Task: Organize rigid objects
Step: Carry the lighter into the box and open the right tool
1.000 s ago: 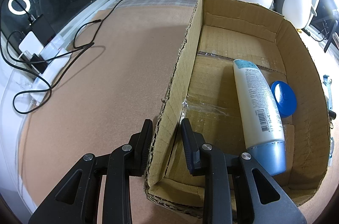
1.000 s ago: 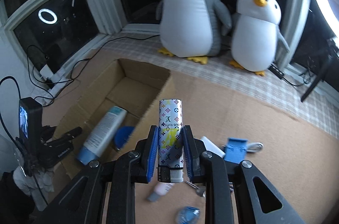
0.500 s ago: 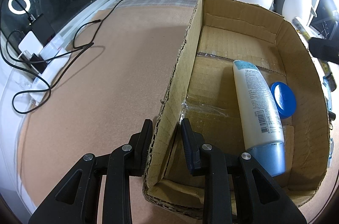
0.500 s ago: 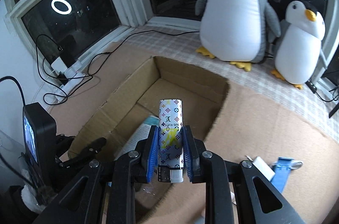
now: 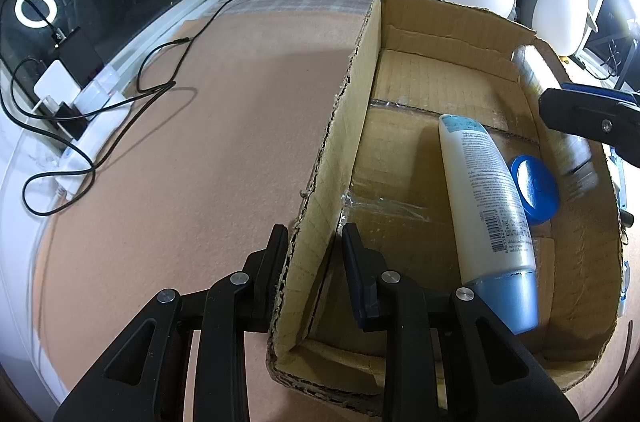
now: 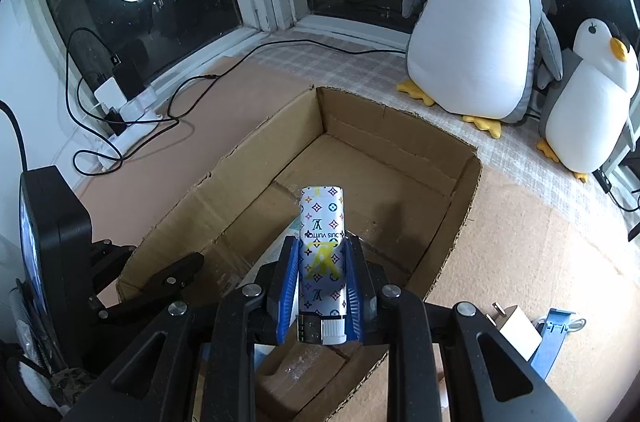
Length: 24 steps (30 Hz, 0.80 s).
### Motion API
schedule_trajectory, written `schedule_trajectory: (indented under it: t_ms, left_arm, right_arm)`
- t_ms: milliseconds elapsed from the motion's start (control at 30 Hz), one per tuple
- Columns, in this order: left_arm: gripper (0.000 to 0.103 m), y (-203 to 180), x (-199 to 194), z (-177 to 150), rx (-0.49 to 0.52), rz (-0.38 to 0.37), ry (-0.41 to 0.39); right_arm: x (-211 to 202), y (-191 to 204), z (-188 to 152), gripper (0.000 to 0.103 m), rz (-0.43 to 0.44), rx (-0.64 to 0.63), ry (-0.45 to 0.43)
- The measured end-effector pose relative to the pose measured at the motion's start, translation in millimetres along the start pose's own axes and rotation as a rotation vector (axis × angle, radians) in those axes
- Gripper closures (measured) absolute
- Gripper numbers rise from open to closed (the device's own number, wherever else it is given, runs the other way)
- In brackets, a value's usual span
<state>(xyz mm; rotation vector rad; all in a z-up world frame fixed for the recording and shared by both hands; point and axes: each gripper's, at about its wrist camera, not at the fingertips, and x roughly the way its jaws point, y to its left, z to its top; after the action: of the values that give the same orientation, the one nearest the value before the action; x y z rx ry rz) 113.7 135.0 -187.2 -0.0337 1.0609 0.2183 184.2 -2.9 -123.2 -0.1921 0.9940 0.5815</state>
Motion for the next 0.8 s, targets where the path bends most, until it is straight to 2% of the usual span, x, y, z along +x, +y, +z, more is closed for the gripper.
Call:
schedule_trajectory:
  t_ms: [33,67,100,167,500,633,800]
  left_arm:
    - [0.077,0,0,0,0.000,0.000,-0.001]
    - [0.077,-1,0,0,0.001,0.001,-0.001]
    - [0.077,-1,0,0,0.000,0.001,-0.001]
    - [0.077,-1,0,0,0.000,0.001,-0.001]
    - [0.077,-1,0,0,-0.001,-0.002,-0.001]
    - [0.077,-1,0,1,-0.001,-0.002,-0.001]
    - [0.077,-1,0,1,-0.002,-0.001,-0.002]
  right_arm:
    - [0,0,0,0.070,0.007,-0.001,-0.002]
    - [0,-1,1,0.047,0.018,-0.001,0.001]
    - [-2,-1,1,0.033,0.026,0.000,-0.004]
    - [-8,-1,0,0.032,0.024,-0.008,-0.038]
    - [-18,-6,0,0.032,0.043,0.001,-0.053]
    - [-32,-23,-4,0.032,0.081,0.015,-0.069]
    - [-54,-59,-11,0.032,0.081,0.028,-0.090]
